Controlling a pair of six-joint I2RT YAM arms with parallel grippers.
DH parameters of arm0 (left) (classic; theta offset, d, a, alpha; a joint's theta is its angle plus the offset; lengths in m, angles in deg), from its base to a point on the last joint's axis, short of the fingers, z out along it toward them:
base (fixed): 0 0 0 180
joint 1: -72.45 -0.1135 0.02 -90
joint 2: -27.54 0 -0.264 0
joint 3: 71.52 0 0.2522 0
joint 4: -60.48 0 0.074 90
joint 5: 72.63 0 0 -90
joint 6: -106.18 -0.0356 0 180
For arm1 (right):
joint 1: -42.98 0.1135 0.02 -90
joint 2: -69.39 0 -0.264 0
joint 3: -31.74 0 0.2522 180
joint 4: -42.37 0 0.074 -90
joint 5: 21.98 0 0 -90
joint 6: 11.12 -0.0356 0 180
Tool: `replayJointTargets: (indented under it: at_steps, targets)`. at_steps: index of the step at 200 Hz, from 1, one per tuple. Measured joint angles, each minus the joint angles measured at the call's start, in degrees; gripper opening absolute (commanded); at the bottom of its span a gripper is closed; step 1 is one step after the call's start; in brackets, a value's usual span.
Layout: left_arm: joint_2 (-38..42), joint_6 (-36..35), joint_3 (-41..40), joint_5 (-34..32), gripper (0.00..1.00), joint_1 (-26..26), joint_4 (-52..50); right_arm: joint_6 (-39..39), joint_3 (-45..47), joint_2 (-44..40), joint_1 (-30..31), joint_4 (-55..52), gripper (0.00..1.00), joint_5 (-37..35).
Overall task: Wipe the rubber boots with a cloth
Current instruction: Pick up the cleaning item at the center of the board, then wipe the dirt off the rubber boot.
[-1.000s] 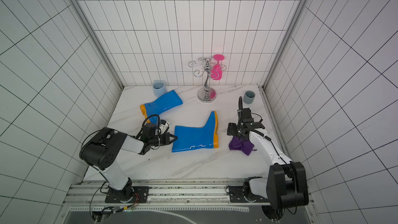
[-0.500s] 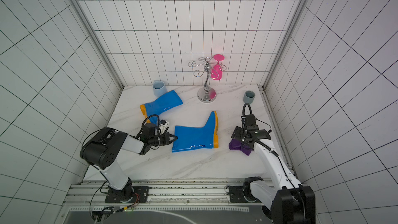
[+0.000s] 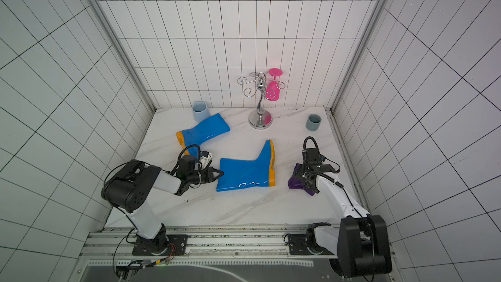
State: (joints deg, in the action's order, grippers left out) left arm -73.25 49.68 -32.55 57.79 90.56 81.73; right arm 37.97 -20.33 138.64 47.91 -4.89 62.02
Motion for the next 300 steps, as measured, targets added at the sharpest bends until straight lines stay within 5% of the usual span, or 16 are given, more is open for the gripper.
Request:
replayJointTargets:
  at_steps: [47, 95, 161, 242, 300]
  targets:
    - [-0.1, 0.0, -0.2, 0.1, 0.00, 0.0, 0.5, 0.4, 1.0, 5.0, -0.5, 5.4, 0.57, -0.6]
    - [-0.1, 0.0, -0.3, 0.1, 0.00, 0.0, 1.0, 1.3, 5.3, 5.1, -0.6, 11.7, 0.00, 0.3]
    - [-0.4, 0.2, -0.7, 0.4, 0.00, 0.0, 2.3, 7.5, 4.6, 4.9, 0.9, 12.4, 0.00, 1.9]
    - [-0.6, 0.4, -0.7, 1.0, 0.00, -0.2, 2.8, 13.3, -19.3, 3.9, 17.5, 3.4, 0.00, 1.8]
    - [-0.6, 0.4, -0.7, 1.0, 0.00, -0.2, 2.8, 15.3, -22.3, 10.7, 24.5, 1.5, 0.00, 2.5]
